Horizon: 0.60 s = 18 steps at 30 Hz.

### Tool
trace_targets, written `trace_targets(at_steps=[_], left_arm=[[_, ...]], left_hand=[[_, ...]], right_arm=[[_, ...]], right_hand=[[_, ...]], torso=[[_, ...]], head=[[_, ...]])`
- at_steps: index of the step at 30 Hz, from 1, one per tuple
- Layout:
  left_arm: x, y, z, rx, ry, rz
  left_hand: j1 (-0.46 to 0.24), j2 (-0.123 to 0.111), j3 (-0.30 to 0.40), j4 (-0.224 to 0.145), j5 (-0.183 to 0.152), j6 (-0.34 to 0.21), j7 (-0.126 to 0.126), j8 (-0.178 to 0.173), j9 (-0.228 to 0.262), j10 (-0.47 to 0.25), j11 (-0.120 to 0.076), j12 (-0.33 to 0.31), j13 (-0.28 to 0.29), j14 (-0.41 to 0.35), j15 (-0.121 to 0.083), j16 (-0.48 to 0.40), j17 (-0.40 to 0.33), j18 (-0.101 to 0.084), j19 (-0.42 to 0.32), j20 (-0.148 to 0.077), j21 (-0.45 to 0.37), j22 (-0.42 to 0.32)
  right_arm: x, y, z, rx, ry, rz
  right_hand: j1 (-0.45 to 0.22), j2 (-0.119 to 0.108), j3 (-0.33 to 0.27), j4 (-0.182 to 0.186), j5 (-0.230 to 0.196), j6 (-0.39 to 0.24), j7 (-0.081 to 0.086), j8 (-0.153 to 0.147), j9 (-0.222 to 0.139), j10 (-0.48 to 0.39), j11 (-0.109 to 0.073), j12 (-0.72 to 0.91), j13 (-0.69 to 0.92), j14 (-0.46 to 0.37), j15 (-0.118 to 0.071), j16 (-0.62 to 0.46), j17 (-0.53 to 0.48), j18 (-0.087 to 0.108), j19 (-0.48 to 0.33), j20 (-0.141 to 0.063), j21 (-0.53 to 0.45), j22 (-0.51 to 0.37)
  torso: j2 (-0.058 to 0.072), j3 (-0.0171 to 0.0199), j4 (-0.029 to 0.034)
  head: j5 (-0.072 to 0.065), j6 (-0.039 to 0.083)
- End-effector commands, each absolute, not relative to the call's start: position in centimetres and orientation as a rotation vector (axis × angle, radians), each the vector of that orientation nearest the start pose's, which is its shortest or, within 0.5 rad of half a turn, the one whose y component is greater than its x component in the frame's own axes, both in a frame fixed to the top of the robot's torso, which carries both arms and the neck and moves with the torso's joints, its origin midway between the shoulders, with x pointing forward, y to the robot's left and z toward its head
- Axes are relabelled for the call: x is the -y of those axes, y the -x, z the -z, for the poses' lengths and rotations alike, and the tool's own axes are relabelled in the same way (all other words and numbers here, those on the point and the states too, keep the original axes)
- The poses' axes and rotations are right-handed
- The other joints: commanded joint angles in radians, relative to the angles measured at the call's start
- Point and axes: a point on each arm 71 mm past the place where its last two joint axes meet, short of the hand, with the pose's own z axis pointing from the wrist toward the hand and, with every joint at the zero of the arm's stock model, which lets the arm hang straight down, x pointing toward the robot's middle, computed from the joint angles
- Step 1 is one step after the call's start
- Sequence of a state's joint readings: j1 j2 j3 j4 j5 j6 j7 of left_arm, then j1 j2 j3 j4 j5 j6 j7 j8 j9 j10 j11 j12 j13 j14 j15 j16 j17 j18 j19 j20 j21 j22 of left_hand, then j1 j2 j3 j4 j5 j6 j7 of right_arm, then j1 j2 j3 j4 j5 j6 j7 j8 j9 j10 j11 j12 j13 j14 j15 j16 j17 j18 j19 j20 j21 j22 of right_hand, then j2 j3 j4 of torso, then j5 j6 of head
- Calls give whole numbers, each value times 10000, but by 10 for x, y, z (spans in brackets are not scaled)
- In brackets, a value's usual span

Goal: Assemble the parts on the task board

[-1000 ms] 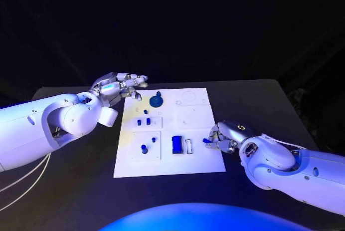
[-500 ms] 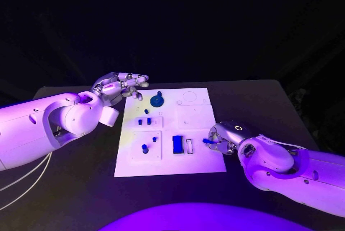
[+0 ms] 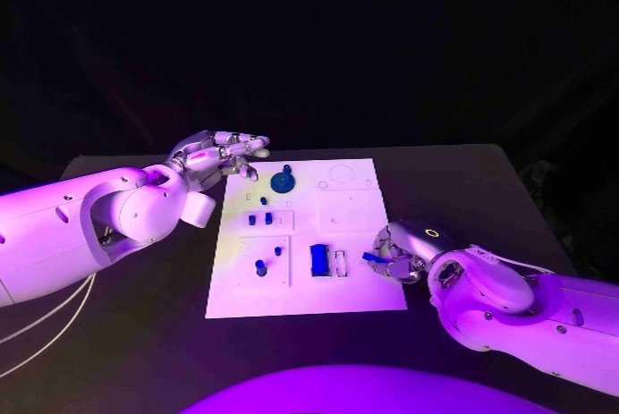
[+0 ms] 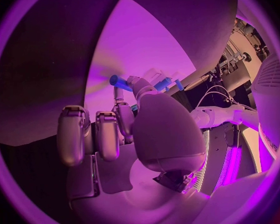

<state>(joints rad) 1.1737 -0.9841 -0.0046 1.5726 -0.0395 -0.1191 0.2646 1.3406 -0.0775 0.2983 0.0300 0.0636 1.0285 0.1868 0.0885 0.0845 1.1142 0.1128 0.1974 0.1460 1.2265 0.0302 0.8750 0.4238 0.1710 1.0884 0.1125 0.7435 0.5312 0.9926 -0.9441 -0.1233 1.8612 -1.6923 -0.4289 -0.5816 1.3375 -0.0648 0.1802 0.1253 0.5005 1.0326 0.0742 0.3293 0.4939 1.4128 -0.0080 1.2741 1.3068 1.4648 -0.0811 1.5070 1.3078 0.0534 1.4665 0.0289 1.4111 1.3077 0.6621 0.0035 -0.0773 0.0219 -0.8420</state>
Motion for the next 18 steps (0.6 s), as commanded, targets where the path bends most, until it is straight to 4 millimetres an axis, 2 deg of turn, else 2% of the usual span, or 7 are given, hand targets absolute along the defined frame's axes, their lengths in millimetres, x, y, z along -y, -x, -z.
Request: trace_targets(at_steps=[1,11,18], left_arm=[[-250,-473,179,-15855,11218,15978],[-249,-472,179,-15869,11201,16020],[-248,-471,178,-15890,11190,16050]], left_hand=[[-4,71,-53,-12,-15,-62,-18,65,-6,-71,-20,40,16,-46,-4,-20,-13,129,27,67,-60,-9],[-4,71,-53,-12,-15,-62,-18,65,-6,-71,-20,40,16,-46,-4,-20,-13,129,27,67,-60,-9],[-4,71,-53,-12,-15,-62,-18,65,-6,-71,-20,40,16,-46,-4,-20,-13,129,27,67,-60,-9]], right_arm=[[174,-366,257,-18350,-906,-4908],[159,-365,258,-18880,-2032,-5659],[153,-368,267,-19665,-2475,-5738]], right_hand=[[-132,-35,1525,-1418,-35,-40,-57,84,250,-36,-16,-60,655,894,38,44,1911,-185,632,-20,48,1671],[-523,-138,1750,-1321,-173,-79,-120,167,369,8,-58,-15,688,899,8,54,1924,-187,640,-40,52,1685],[-1365,-207,1732,-823,-239,46,-242,248,433,183,-146,242,857,910,-58,86,1960,-205,671,-92,133,1747]], torso=[[12,-5,-2],[5,-9,-5],[11,-1,-2]], head=[[-10,10],[-11,-10],[6,-29]])
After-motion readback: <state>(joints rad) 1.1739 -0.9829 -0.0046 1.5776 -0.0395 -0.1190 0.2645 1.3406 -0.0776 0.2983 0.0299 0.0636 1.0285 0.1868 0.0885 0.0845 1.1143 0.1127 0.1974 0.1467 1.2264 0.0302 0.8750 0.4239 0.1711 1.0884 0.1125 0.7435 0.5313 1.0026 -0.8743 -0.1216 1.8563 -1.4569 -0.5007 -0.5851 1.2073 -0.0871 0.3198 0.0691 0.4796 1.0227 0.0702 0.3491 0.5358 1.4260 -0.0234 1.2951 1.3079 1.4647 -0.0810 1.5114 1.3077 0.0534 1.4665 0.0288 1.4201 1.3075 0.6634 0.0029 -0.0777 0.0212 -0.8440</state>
